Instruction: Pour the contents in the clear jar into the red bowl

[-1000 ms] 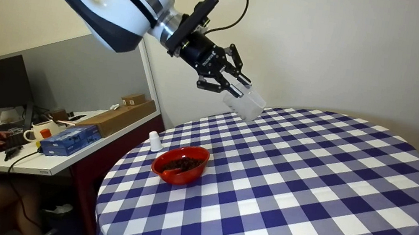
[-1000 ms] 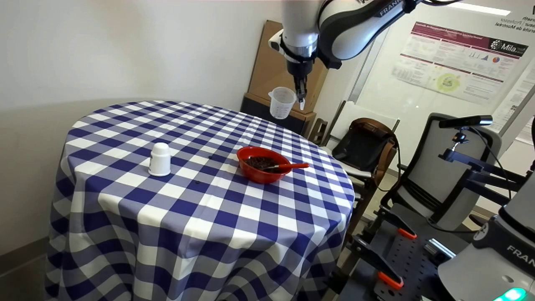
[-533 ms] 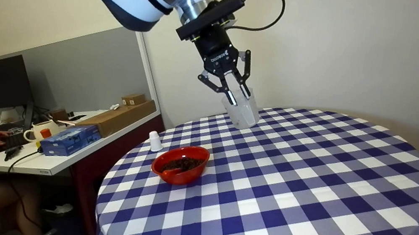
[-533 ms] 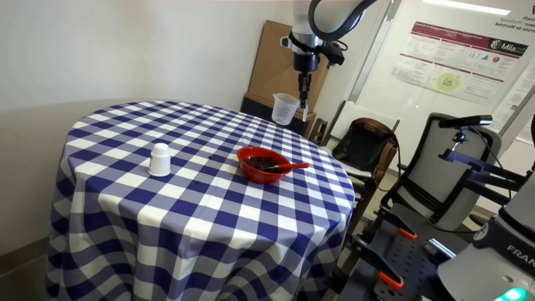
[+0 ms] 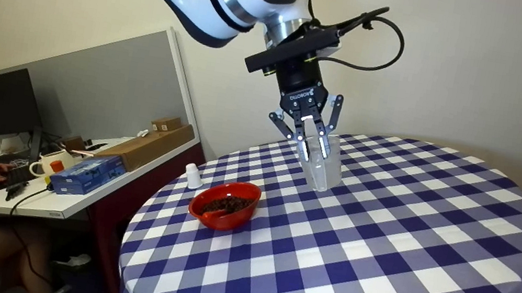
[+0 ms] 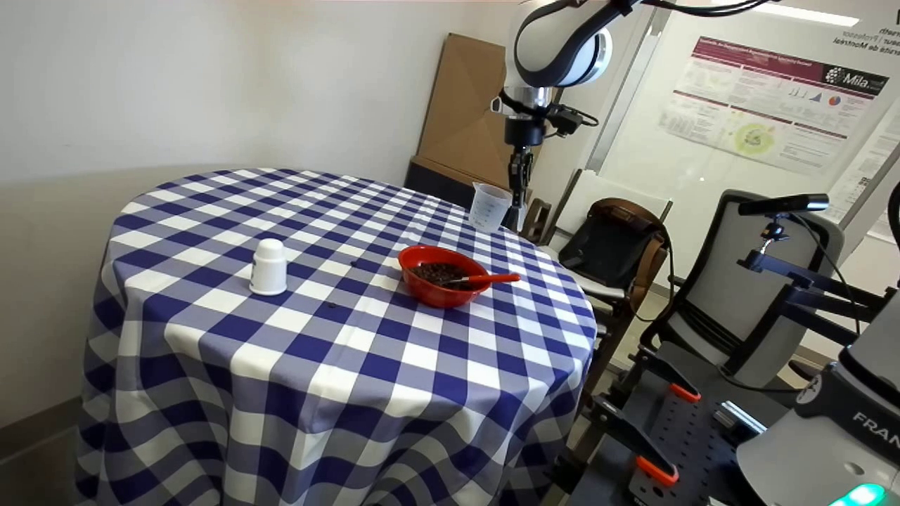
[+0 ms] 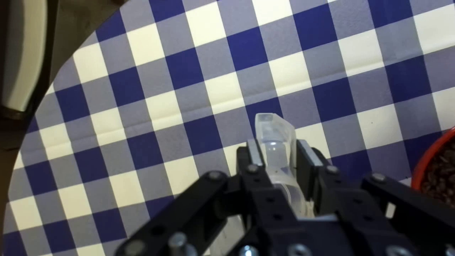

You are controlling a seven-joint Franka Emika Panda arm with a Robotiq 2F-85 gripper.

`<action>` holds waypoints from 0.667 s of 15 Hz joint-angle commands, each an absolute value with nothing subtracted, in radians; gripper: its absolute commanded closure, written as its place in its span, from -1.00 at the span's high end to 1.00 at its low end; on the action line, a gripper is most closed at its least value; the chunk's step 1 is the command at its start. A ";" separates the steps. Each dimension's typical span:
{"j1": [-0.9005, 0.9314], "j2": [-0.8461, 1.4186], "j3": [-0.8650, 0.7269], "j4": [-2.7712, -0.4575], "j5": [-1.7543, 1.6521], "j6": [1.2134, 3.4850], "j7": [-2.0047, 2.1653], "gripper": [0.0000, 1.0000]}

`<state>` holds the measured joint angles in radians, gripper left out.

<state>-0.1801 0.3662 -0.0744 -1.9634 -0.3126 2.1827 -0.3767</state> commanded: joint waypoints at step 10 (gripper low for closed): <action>-0.186 0.512 -0.089 -1.914 -0.304 2.161 -0.389 -0.75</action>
